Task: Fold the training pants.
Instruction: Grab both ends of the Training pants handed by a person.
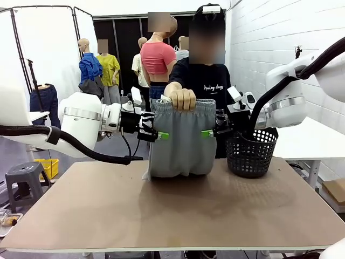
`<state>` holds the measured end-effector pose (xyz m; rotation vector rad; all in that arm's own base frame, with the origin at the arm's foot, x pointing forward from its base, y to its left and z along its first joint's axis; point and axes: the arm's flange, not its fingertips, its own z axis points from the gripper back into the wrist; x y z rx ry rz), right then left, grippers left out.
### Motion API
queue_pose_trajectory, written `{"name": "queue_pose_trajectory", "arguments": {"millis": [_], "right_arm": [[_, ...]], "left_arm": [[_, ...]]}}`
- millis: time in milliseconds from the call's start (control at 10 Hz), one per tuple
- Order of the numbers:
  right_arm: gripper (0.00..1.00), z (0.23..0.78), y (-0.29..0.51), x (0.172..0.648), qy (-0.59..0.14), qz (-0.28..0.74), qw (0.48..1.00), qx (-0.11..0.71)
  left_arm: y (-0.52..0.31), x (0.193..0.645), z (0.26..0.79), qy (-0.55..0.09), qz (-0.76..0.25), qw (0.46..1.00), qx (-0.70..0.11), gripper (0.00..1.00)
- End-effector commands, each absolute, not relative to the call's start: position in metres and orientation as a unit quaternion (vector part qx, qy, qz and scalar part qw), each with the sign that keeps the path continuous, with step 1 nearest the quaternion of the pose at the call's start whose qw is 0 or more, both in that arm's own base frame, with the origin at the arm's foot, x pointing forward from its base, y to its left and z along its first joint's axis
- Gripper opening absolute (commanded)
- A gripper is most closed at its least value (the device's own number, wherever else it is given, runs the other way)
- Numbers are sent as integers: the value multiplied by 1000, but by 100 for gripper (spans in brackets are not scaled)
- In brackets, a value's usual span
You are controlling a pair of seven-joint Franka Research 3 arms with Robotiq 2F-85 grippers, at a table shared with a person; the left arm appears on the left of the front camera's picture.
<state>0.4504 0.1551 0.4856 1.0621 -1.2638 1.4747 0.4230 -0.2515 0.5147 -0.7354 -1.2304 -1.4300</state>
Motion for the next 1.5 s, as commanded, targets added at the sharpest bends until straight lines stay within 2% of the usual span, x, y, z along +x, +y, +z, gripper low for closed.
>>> {"name": "queue_pose_trajectory", "arguments": {"millis": [0, 100, 500, 600, 1000, 1300, 1400], "right_arm": [[100, 478, 158, 461, -509, 581, 446, 452], [100, 477, 160, 463, -502, 578, 447, 463], [20, 482, 159, 464, -498, 569, 451, 474], [1, 481, 158, 461, -498, 569, 450, 475], [0, 487, 157, 457, -489, 567, 443, 493], [0, 490, 162, 460, -477, 568, 463, 485], [0, 490, 164, 461, -476, 558, 483, 479]], "left_arm": [[-259, 426, 517, -527, -586, 521, -327, 100], [-259, 426, 517, -531, -583, 517, -333, 83], [-256, 430, 515, -530, -569, 513, -364, 9], [-254, 429, 514, -526, -569, 518, -362, 0], [-255, 433, 511, -519, -566, 523, -369, 0], [-256, 440, 508, -510, -563, 519, -391, 0], [-256, 441, 505, -507, -589, 501, -381, 0]]}}
